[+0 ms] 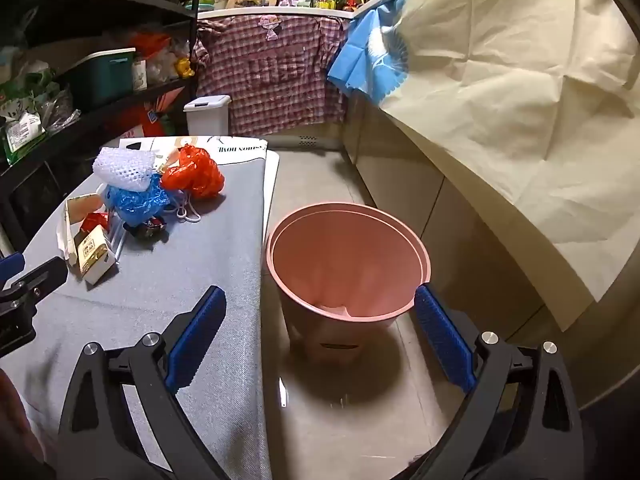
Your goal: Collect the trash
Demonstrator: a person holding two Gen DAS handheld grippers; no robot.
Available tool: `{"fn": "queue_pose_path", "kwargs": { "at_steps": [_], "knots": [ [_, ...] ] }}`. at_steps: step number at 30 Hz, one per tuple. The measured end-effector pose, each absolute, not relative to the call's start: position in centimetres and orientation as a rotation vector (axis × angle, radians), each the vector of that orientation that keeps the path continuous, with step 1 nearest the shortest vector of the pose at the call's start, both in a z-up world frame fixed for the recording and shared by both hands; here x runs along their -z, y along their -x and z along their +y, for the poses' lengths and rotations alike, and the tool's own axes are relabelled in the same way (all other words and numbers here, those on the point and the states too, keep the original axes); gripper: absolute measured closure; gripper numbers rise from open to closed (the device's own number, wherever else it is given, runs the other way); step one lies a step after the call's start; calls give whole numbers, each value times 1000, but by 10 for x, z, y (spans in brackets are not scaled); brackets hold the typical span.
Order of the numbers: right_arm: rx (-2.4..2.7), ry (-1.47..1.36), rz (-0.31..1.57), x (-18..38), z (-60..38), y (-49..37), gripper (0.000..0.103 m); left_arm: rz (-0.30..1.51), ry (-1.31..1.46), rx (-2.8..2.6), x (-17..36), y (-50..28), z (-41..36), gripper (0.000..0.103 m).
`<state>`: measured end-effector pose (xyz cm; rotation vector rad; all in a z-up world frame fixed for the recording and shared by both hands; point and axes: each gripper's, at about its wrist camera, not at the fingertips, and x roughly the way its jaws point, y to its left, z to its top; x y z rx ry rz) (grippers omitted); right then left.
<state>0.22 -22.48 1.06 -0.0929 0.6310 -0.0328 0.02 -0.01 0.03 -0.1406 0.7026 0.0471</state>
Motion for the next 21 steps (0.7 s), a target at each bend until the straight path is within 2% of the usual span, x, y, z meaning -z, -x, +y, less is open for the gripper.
{"fn": "queue_pose_path", "kwargs": {
  "at_steps": [16, 21],
  "knots": [
    [30, 41, 596, -20, -234, 10, 10, 634, 106, -18, -9, 27, -21, 8],
    [44, 31, 599, -20, -237, 12, 10, 632, 123, -35, -11, 30, -15, 11]
  ]
}}
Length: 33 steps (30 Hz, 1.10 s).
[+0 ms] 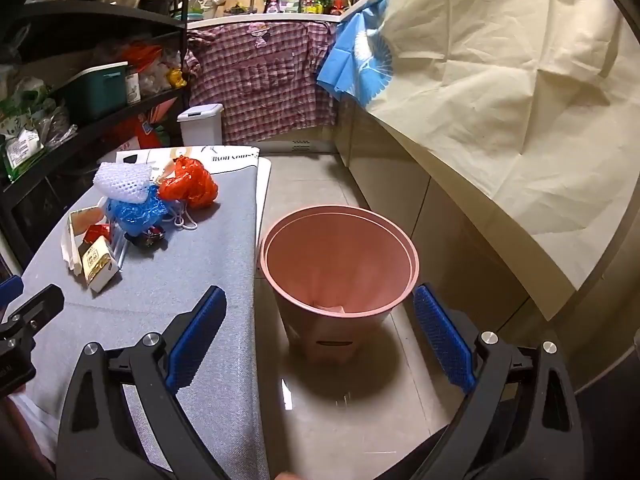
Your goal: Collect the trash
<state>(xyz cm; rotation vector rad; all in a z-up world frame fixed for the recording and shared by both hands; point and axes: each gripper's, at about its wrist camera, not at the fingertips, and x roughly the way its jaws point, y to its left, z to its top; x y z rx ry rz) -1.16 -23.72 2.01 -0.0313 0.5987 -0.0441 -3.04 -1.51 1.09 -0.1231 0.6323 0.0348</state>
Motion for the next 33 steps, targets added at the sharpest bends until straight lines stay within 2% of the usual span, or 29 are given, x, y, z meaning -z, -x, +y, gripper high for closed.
{"fn": "queue_pose_path", "kwargs": {
  "at_steps": [6, 33],
  "knots": [
    [33, 46, 594, -19, -234, 12, 16, 640, 131, -21, -12, 29, -14, 12],
    [28, 49, 595, -18, -232, 12, 16, 651, 150, 21, -6, 30, -17, 16]
  ]
}}
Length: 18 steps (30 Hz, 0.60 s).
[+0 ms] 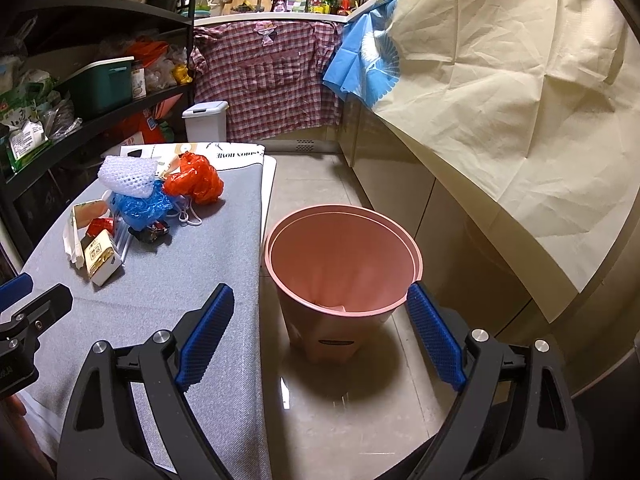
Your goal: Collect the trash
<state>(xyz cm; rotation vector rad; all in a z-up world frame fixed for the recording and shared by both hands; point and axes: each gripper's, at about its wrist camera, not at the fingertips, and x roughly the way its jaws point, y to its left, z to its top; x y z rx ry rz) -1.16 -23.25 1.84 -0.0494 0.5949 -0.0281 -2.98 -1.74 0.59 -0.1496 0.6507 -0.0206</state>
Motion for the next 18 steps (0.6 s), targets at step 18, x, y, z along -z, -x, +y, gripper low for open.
{"fn": "queue_pose_path", "kwargs": {
  "at_steps": [18],
  "knots": [
    [26, 52, 595, -19, -232, 12, 16, 643, 148, 37, -7, 30, -19, 17]
  ]
}}
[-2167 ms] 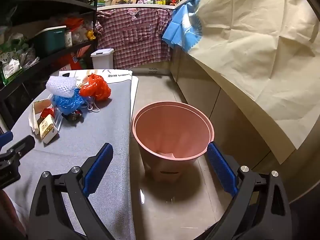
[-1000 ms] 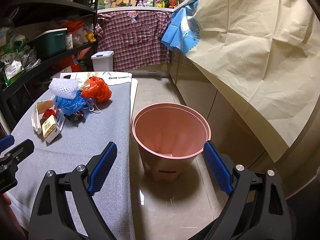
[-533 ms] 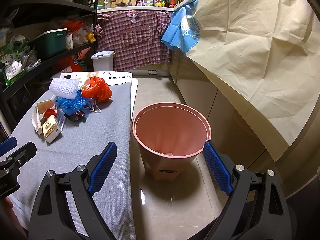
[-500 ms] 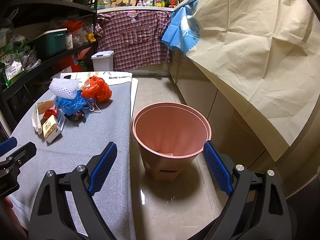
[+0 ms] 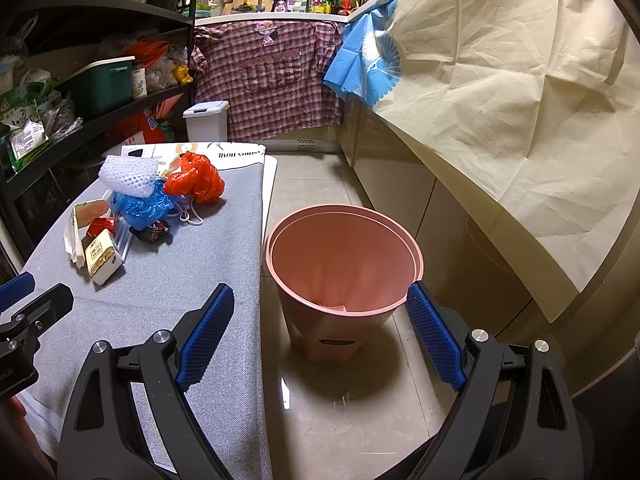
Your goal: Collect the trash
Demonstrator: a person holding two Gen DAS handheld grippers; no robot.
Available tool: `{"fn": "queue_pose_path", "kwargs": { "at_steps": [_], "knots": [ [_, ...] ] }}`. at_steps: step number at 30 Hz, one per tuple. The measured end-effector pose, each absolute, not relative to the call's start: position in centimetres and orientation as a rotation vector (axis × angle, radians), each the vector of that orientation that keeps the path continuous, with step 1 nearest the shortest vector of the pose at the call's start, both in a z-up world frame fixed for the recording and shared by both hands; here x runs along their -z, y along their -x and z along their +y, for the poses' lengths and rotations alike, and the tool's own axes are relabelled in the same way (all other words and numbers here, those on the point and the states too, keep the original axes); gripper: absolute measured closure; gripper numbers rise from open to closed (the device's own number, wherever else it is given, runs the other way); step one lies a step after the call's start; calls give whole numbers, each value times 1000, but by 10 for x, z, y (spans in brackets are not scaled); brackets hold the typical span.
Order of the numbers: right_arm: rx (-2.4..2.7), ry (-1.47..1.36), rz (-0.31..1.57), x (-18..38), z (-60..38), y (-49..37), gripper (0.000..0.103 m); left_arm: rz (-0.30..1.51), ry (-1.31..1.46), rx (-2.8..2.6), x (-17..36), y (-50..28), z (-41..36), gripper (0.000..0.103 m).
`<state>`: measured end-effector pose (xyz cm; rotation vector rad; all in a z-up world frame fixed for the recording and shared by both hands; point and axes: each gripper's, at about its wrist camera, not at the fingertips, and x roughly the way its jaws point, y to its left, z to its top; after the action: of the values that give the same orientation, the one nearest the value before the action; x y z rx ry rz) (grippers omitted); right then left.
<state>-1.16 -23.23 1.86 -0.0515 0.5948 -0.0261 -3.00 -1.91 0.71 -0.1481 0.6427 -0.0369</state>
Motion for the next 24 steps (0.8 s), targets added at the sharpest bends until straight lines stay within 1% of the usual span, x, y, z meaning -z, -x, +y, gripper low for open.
{"fn": "queue_pose_path", "kwargs": {
  "at_steps": [18, 20, 22, 24],
  "knots": [
    [26, 53, 594, -19, -232, 12, 16, 635, 149, 40, -8, 31, -22, 20],
    [27, 51, 593, -19, -232, 12, 17, 637, 153, 39, -8, 30, -23, 23],
    [28, 48, 588, -18, -231, 13, 19, 636, 153, 38, -7, 31, -23, 25],
    [8, 36, 582, -19, -229, 13, 22, 629, 142, 22, -7, 31, -25, 31]
  ]
}}
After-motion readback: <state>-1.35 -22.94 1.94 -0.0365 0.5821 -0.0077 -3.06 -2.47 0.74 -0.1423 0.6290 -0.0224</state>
